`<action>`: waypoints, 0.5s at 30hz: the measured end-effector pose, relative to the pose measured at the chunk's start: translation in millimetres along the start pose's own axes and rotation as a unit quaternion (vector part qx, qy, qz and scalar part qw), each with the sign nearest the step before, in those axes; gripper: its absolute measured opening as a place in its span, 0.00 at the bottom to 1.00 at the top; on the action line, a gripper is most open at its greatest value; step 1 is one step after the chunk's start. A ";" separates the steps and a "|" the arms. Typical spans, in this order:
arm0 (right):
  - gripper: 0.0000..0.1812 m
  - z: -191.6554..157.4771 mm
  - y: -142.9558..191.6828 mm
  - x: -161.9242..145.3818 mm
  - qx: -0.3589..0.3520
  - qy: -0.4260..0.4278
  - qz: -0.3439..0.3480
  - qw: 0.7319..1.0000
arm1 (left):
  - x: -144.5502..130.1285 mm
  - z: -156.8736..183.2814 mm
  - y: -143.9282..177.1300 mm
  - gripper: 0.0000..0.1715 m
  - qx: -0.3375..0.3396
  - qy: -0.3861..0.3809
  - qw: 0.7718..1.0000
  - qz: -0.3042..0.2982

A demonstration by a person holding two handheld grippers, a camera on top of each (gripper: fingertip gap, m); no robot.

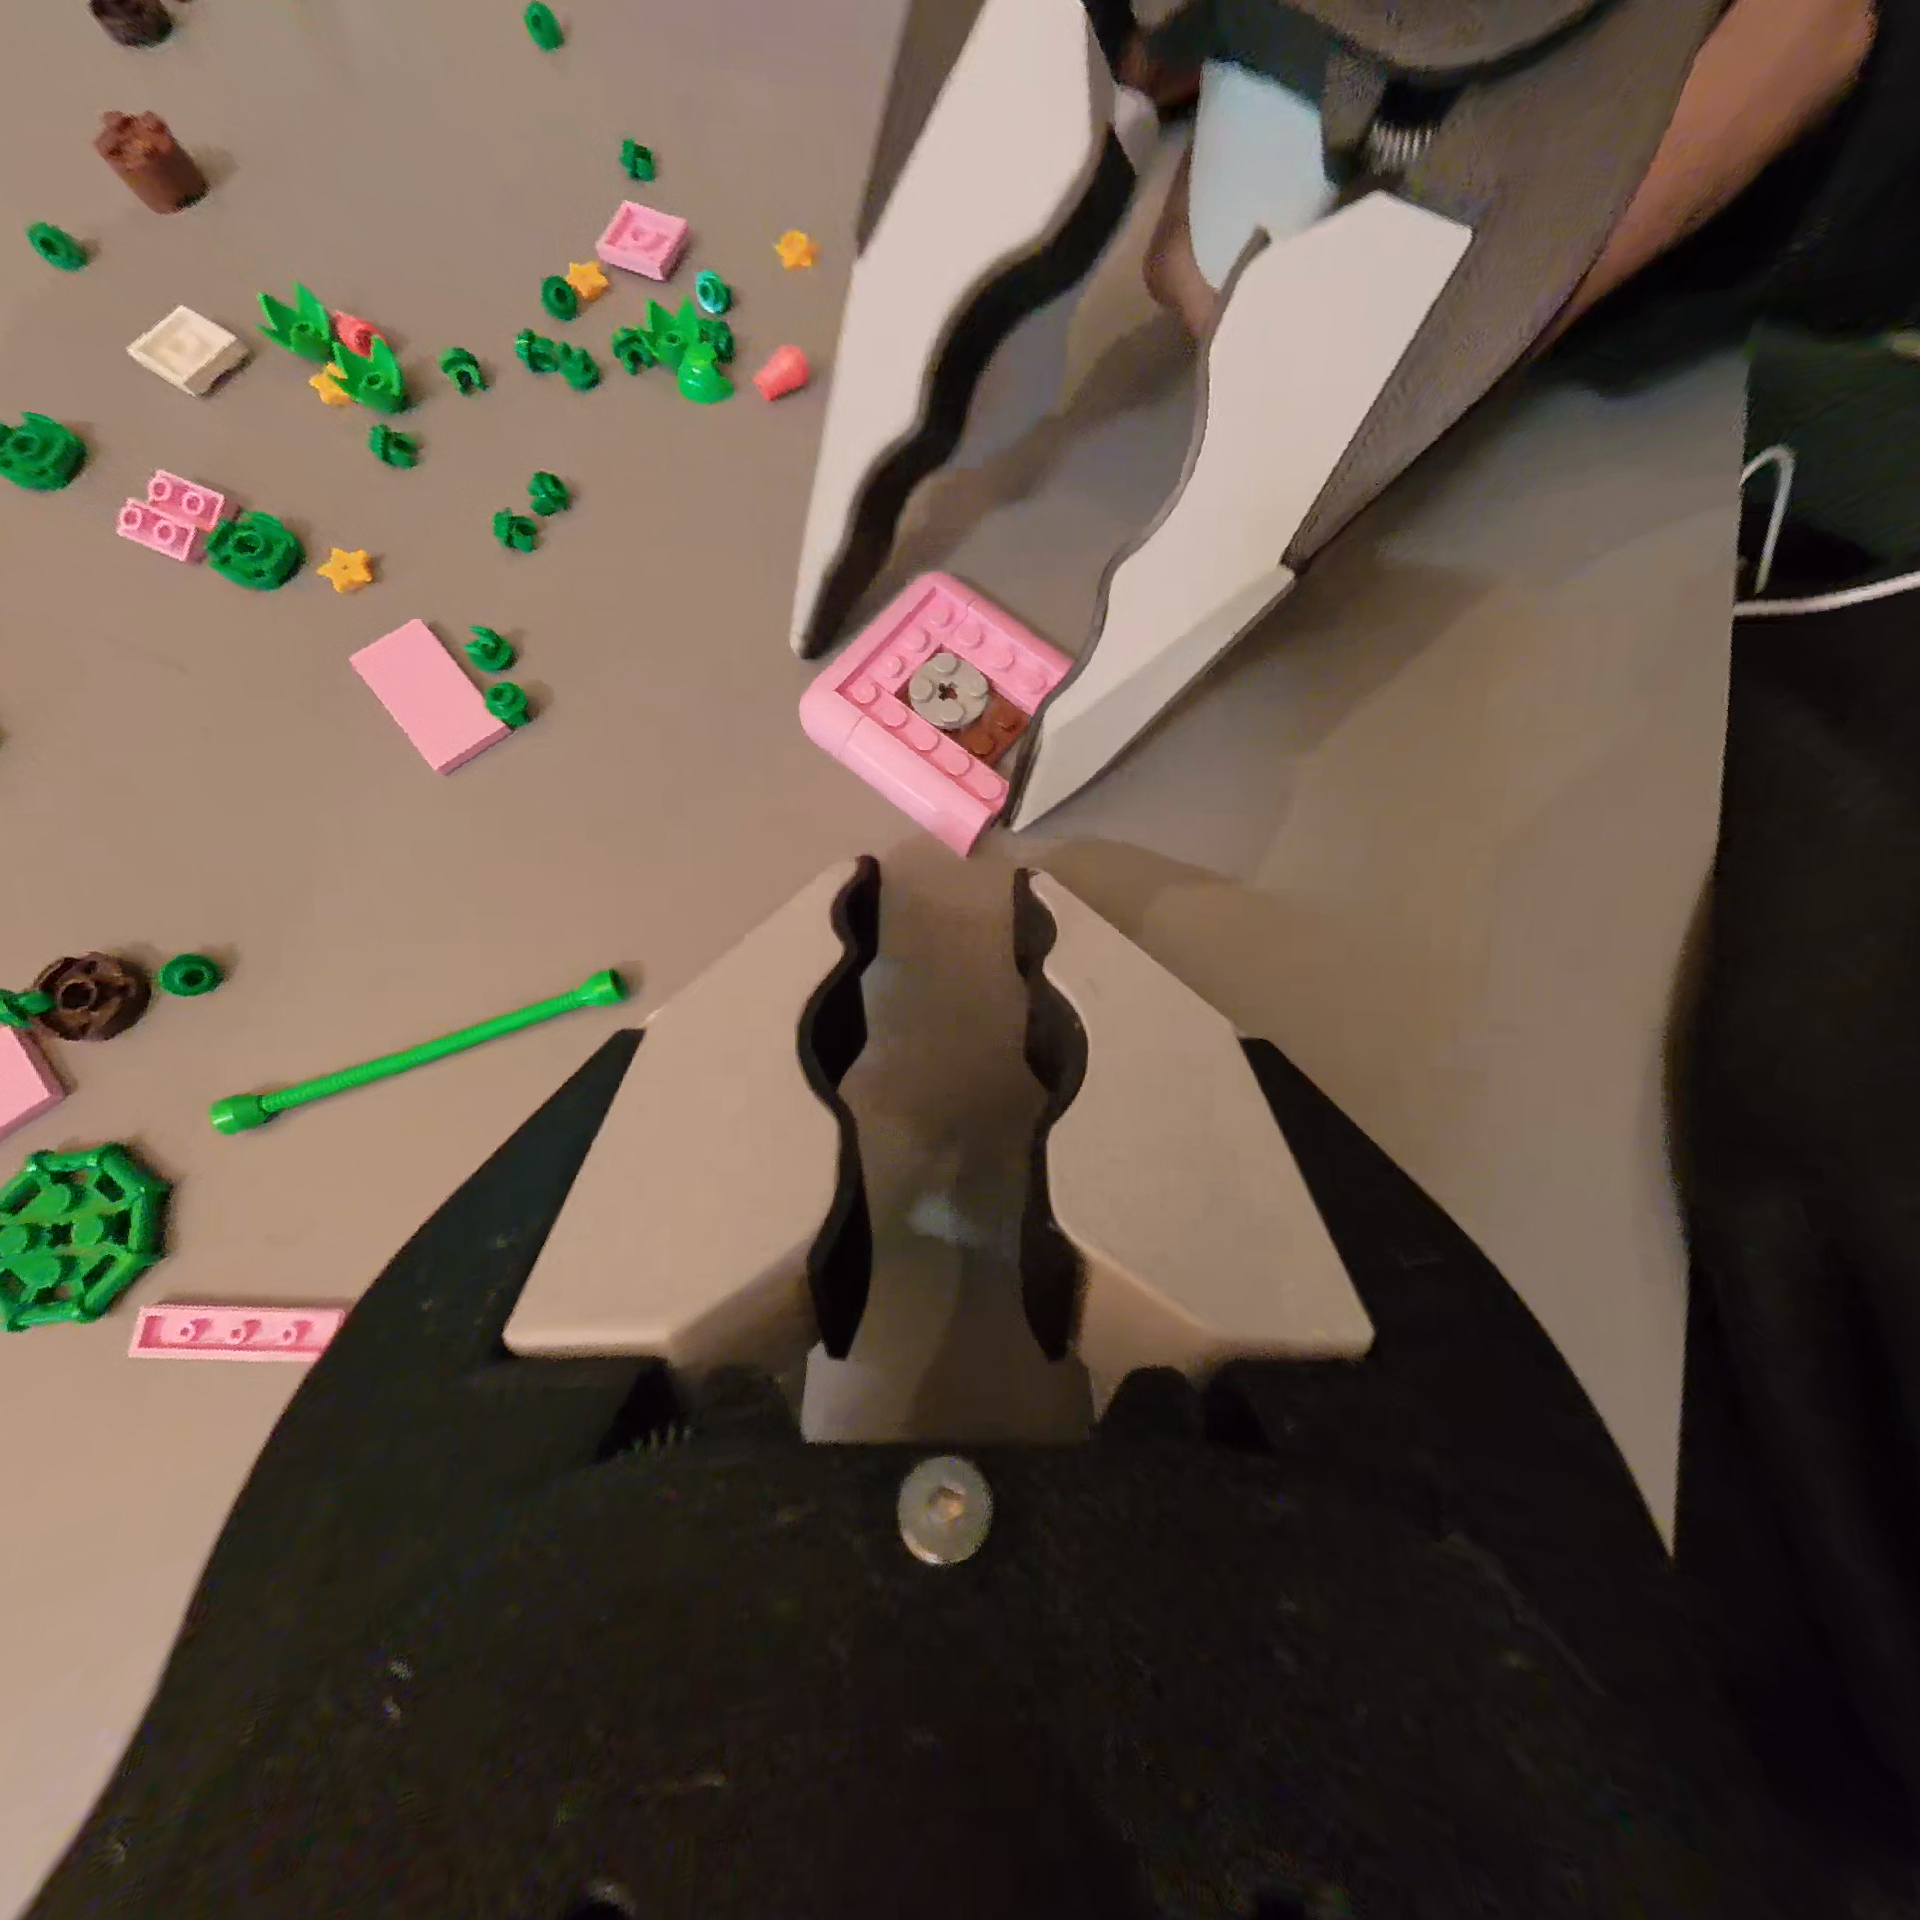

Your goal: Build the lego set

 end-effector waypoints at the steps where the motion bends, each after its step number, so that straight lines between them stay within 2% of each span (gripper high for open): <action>1: 0.26 -0.4 -1.2 0.9 0.003 0.004 0.001 1.000 | 1.8 -2.2 1.6 0.17 -0.006 0.015 1.000 0.006; 4: 0.26 0.6 -5.3 5.9 0.007 0.029 -0.003 1.000 | 7.4 -9.9 7.3 0.28 -0.035 0.073 0.996 0.028; 7: 0.26 3.1 -10.7 14.2 0.002 0.083 -0.011 0.996 | 12.7 -19.3 13.9 0.31 -0.061 0.132 0.988 0.054; 10: 0.26 9.4 -9.9 25.8 -0.050 0.162 -0.005 0.985 | 15.7 -33.0 19.0 0.34 -0.062 0.188 0.977 0.078; 13: 0.26 -3.2 2.8 46.5 -0.099 0.247 0.042 0.963 | 20.0 -44.5 24.3 0.34 -0.082 0.256 0.957 0.109; 15: 0.26 -12.4 10.4 56.1 -0.125 0.285 0.072 0.948 | 23.5 -40.9 26.1 0.27 -0.118 0.282 0.945 0.118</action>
Point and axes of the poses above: each gripper's, where its closed fingertips meet, y back along the fingers, x out of its top, z = x × y across the jaws, the point moved 2 cm from there along y, back along the fingers, and after that the axes turned 15 degrees about x, right-handed, at the moved point
